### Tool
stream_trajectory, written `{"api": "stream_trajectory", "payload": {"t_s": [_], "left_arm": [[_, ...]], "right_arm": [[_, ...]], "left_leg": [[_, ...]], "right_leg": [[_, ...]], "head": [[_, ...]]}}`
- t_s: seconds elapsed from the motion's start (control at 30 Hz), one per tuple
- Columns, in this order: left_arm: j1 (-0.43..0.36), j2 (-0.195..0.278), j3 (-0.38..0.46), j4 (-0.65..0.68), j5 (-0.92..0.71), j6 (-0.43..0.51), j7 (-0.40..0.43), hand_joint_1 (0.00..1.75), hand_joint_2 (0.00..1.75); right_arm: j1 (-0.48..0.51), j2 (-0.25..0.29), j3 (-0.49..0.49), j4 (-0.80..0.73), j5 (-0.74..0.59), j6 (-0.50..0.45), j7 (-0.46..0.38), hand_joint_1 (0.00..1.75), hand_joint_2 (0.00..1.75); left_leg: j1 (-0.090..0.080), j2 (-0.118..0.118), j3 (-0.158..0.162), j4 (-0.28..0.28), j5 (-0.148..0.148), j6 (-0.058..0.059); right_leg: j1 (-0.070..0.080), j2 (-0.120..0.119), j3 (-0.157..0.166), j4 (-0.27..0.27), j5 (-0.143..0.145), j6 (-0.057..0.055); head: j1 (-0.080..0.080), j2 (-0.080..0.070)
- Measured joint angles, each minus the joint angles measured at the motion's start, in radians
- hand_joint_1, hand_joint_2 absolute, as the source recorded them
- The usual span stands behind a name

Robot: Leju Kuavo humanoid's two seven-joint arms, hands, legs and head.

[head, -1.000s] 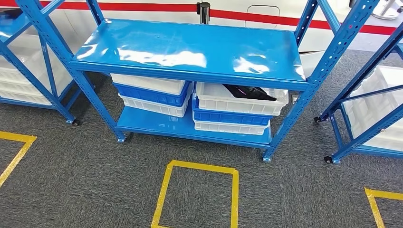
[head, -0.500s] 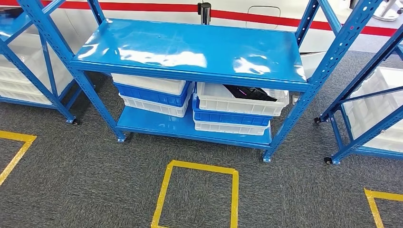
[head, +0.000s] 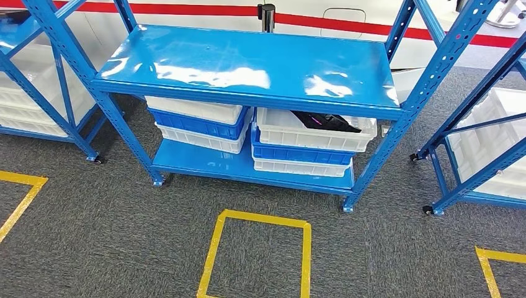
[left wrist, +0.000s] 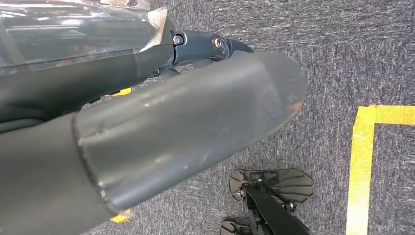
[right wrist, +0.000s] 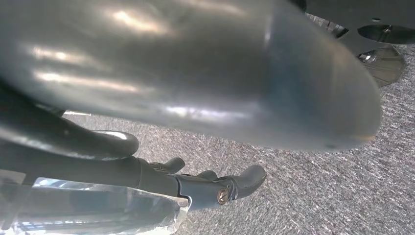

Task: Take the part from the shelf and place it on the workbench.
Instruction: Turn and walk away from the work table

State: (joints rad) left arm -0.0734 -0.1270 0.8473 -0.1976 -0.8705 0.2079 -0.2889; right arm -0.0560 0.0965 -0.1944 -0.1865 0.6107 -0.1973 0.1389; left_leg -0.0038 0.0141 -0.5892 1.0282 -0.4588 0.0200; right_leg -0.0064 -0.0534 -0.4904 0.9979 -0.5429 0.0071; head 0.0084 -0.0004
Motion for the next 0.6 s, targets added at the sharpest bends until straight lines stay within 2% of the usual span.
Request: {"api": "stream_trajectory", "payload": {"t_s": [0.33,0.47,0.5,0.6], "left_arm": [[0.0,0.0,0.0,0.0,0.0,0.003,0.002,0.0,0.0],[0.0,0.0,0.0,0.0,0.0,0.003,0.002,0.0,1.75],[0.0,0.0,0.0,0.0,0.0,0.003,0.002,0.0,1.75],[0.0,0.0,0.0,0.0,0.001,0.003,-0.001,0.0,0.44]], "right_arm": [[0.0,0.0,0.0,0.0,0.0,0.0,-0.008,0.0,0.0],[0.0,0.0,0.0,0.0,0.0,0.0,-0.008,0.0,0.0],[0.0,0.0,0.0,0.0,0.0,-0.001,-0.009,0.0,0.0],[0.0,0.0,-0.001,0.0,-0.005,-0.001,-0.012,0.0,0.0]], "left_leg": [[0.0,0.0,0.0,0.0,0.0,0.0],[0.0,0.0,0.0,0.0,0.0,0.0],[0.0,0.0,0.0,0.0,0.0,0.0],[0.0,0.0,0.0,0.0,0.0,0.0]], "right_leg": [[0.0,0.0,0.0,0.0,0.0,0.0],[0.0,0.0,0.0,0.0,0.0,0.0],[0.0,0.0,0.0,0.0,0.0,0.0],[0.0,0.0,0.0,0.0,0.0,0.0]], "head": [[0.0,0.0],[0.0,0.0],[0.0,0.0],[0.0,0.0]]}}
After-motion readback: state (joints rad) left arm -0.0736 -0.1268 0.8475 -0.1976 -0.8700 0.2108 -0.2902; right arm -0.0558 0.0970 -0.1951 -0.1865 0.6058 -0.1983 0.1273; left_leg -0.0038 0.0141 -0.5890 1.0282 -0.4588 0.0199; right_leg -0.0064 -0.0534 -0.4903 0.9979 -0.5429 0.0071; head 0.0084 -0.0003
